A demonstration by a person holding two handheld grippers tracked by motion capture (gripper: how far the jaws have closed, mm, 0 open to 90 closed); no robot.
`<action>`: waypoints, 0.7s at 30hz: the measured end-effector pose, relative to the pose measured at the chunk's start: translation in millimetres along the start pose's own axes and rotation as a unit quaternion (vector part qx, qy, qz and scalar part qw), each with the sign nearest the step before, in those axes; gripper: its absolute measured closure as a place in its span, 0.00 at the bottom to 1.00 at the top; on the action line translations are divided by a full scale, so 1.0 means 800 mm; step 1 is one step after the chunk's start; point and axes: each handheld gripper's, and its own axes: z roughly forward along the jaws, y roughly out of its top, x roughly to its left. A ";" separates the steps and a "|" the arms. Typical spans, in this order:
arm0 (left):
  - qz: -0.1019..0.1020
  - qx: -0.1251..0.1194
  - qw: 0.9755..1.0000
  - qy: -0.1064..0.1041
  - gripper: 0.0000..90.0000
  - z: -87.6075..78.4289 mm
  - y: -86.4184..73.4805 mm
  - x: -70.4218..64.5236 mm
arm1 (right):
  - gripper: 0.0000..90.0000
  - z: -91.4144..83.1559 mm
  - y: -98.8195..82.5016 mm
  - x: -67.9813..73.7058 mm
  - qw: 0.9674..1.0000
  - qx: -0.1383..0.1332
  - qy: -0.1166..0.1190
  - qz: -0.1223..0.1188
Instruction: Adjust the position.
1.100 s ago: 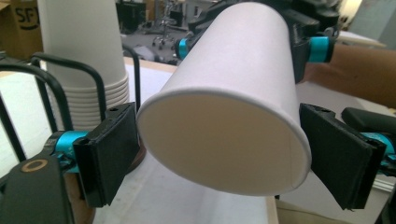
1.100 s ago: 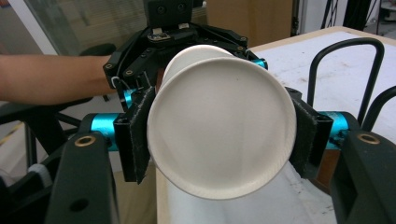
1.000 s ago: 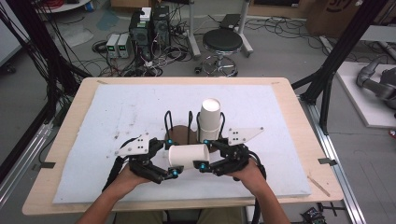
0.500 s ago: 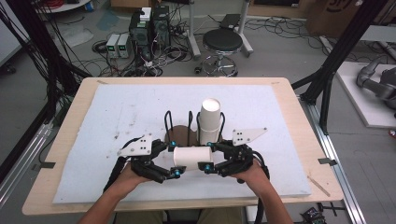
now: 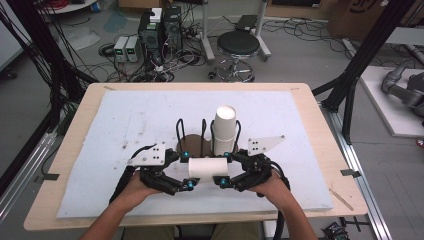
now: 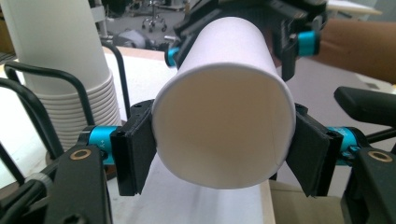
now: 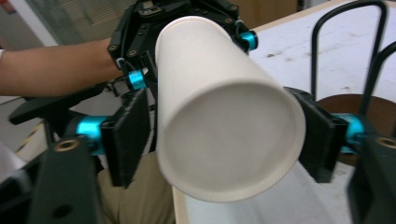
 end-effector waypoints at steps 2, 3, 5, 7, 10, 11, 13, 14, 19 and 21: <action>0.000 0.005 1.000 0.001 0.35 -0.002 0.002 0.001 | 0.23 -0.004 0.003 0.002 1.000 0.000 -0.010 -0.002; 0.000 0.007 1.000 0.004 0.35 -0.003 0.003 0.000 | 0.23 -0.006 0.004 0.002 1.000 0.000 -0.016 -0.004; 0.005 0.021 1.000 0.010 0.35 -0.004 0.007 0.000 | 0.23 -0.011 0.008 0.005 0.999 0.006 -0.030 -0.014; 0.007 0.040 0.999 0.015 0.35 -0.005 0.011 0.000 | 0.23 -0.014 0.013 0.008 0.998 0.015 -0.054 -0.036; 0.016 0.074 0.997 0.019 0.35 -0.003 0.019 -0.001 | 0.23 -0.014 0.021 0.016 0.993 0.039 -0.080 -0.072; 0.021 0.087 0.996 0.021 0.35 -0.003 0.022 -0.001 | 0.23 -0.013 0.024 0.018 0.991 0.051 -0.091 -0.087; 0.021 0.104 0.994 0.022 0.35 -0.001 0.026 -0.001 | 0.23 -0.009 0.030 0.022 0.986 0.074 -0.101 -0.108; 0.023 0.113 0.993 0.022 0.35 0.000 0.028 -0.001 | 0.23 -0.007 0.032 0.024 0.984 0.086 -0.105 -0.118; 0.021 0.142 0.989 0.020 0.36 0.001 0.036 0.001 | 0.23 0.007 0.044 0.028 0.972 0.136 -0.114 -0.154; 0.024 0.152 0.988 0.021 0.36 0.001 0.040 0.002 | 0.23 0.012 0.048 0.029 0.969 0.151 -0.113 -0.163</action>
